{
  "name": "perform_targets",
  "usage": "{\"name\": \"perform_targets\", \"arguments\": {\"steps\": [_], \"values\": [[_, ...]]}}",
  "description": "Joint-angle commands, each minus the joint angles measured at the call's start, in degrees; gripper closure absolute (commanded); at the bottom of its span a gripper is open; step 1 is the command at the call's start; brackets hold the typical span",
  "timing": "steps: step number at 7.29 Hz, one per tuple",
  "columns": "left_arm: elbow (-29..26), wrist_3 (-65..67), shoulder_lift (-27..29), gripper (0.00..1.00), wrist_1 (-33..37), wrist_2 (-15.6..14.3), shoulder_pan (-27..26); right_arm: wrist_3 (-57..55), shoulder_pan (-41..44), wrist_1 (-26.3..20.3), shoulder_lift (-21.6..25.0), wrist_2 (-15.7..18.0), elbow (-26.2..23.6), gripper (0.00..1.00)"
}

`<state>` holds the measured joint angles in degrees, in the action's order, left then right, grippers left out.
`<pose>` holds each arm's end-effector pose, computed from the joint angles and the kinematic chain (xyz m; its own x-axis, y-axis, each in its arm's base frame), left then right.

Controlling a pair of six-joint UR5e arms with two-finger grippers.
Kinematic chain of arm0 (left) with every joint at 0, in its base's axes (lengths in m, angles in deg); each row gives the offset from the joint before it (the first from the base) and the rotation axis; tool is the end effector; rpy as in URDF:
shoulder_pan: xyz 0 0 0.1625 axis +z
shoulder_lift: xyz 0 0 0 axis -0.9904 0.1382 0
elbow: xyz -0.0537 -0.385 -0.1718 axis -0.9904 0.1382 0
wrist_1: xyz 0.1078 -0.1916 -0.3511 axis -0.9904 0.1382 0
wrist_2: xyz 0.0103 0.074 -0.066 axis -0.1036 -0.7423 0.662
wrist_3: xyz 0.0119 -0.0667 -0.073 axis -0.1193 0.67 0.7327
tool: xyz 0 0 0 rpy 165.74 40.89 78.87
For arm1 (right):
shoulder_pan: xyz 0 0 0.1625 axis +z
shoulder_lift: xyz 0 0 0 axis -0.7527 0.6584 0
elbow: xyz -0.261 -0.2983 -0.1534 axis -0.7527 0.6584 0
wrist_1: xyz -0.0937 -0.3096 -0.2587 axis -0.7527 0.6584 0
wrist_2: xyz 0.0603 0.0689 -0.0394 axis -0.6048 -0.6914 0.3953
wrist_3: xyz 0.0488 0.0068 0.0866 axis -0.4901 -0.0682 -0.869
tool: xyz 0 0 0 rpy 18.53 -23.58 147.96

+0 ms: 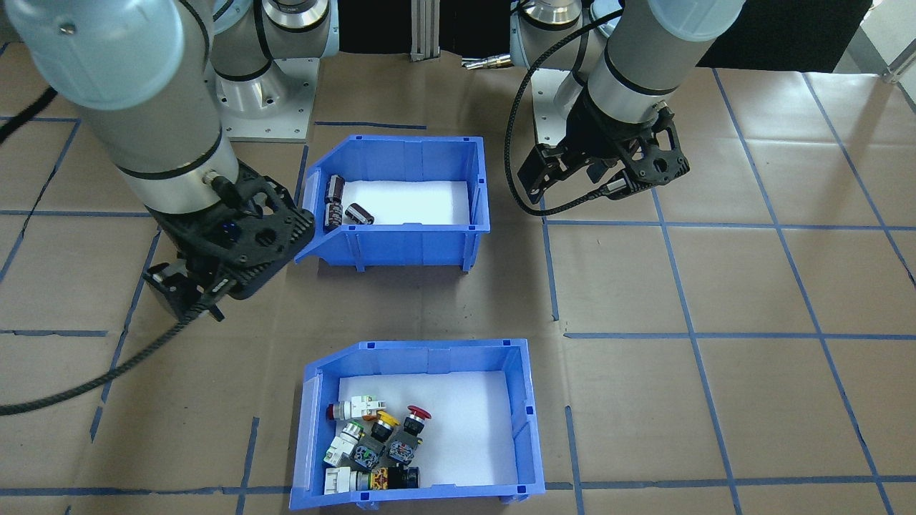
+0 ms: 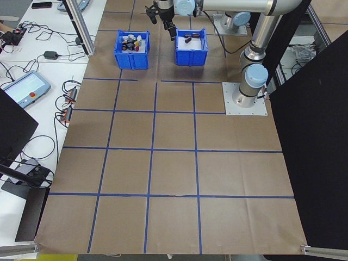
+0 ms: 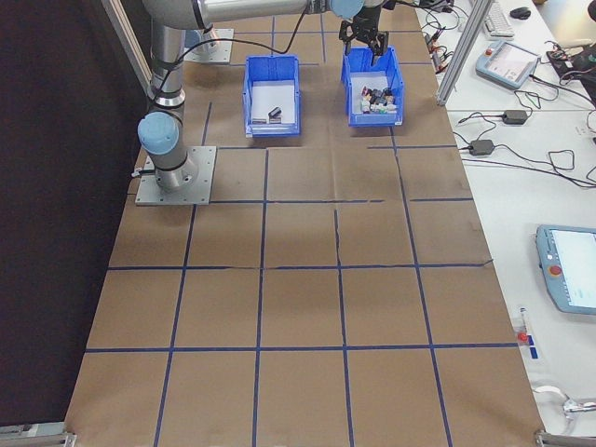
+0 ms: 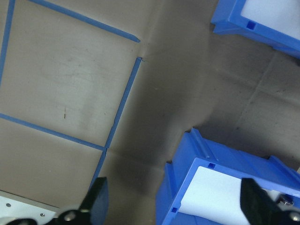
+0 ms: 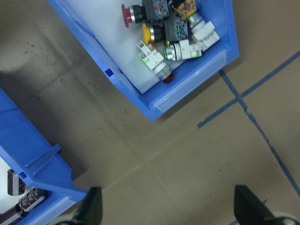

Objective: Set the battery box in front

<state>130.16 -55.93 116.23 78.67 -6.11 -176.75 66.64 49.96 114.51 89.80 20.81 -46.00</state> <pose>-0.1840 -0.4839 0.4578 -0.8875 -0.4598 0.0298 -0.4507 0.8797 0.1514 0.2275 -0.6215 0.4788 -0.5229 -0.8513 0.0427 -0.8519 0.5236 0.0073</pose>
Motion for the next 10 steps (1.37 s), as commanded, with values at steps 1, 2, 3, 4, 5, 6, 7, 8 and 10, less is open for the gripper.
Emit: {"name": "perform_targets", "arguments": {"steps": [1,2,3,4,5,6,7,8,10], "values": [[3.10,12.19,-2.20,0.00,0.32,2.55,-1.10,7.70,6.39,0.22,-5.52,0.03,3.80,0.00],[6.78,19.90,-4.91,0.00,-0.29,3.95,-1.19,9.64,9.64,0.57,-7.19,0.03,3.80,0.00],[10.64,28.68,-7.81,0.00,-0.73,8.22,-1.19,11.74,12.37,0.84,-7.82,0.46,3.72,0.00],[14.51,34.95,-9.84,0.00,-3.08,8.44,-1.28,14.90,13.09,1.19,-9.39,0.64,3.72,0.00],[19.42,41.80,-12.55,0.00,-7.20,8.53,-3.02,15.36,13.45,5.71,-10.62,0.56,3.54,0.00],[24.52,47.78,-14.41,0.00,-15.24,8.36,-5.99,15.37,14.32,8.98,-12.38,0.64,3.37,0.00],[28.66,53.50,-14.43,0.00,-23.42,8.44,-8.37,14.85,15.29,9.36,-14.13,0.64,3.45,0.00],[30.61,58.17,-14.17,0.00,-27.33,8.53,-10.14,14.93,15.56,10.32,-15.02,0.56,2.76,0.00],[32.82,63.72,-14.16,0.00,-29.20,8.09,-14.79,14.84,15.47,10.42,-15.21,0.64,0.48,0.00]]}}
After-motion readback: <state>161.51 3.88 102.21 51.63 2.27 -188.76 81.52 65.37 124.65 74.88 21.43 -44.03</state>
